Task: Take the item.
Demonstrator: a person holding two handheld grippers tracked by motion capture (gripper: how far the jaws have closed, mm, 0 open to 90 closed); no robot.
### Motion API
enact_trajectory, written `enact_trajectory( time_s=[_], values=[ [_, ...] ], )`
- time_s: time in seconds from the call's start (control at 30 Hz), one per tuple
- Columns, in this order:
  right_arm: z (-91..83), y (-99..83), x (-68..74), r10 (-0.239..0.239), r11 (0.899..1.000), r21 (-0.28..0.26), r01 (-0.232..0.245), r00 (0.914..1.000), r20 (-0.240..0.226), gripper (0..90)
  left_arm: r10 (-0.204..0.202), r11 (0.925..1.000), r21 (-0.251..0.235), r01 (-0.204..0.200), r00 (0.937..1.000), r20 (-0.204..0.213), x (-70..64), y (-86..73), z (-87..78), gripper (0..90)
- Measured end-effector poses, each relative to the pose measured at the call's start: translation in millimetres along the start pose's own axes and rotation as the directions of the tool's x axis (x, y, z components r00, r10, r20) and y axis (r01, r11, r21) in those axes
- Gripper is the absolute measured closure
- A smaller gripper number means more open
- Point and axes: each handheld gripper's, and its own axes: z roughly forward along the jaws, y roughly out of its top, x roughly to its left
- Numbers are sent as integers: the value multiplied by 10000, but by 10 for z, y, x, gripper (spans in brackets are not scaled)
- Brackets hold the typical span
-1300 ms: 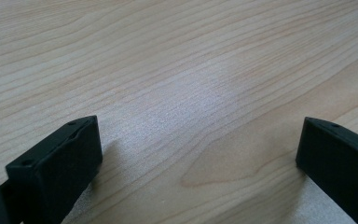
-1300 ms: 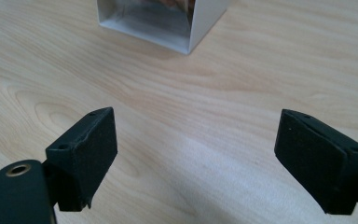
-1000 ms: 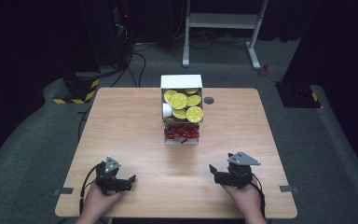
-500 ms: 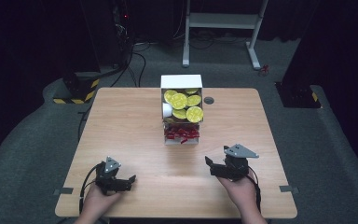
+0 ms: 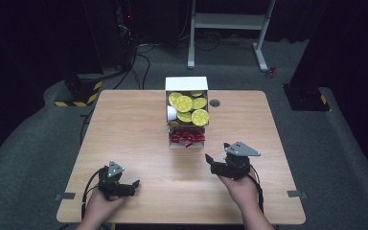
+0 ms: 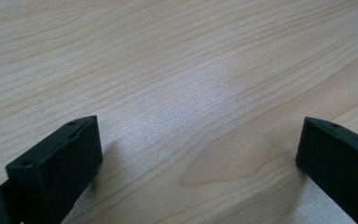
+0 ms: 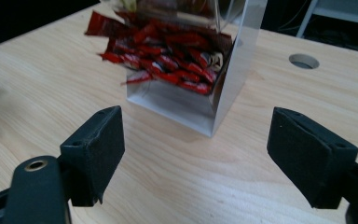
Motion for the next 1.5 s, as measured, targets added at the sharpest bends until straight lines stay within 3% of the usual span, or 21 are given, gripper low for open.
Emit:
enact_trajectory(
  time_s=[0.47, 0.87, 1.5],
  values=[
    [-21, 228, 60, -187, 9996, -190, 186, 9998, -62, 204, 42, 10000, -13, -42, 10000, 66, 1, -4, -3, 6],
    [-65, 457, 104, -180, 9965, -820, 170, 9998, -120, 212, 44, 10000, -11, -44, 10000, 68, 2, -4, -3, 6],
    [-85, 718, 158, -319, 9914, -1272, 322, 9995, 41, 218, 71, 10000, -15, -71, 9999, 83, 2, -8, -7, 6]
  ],
)
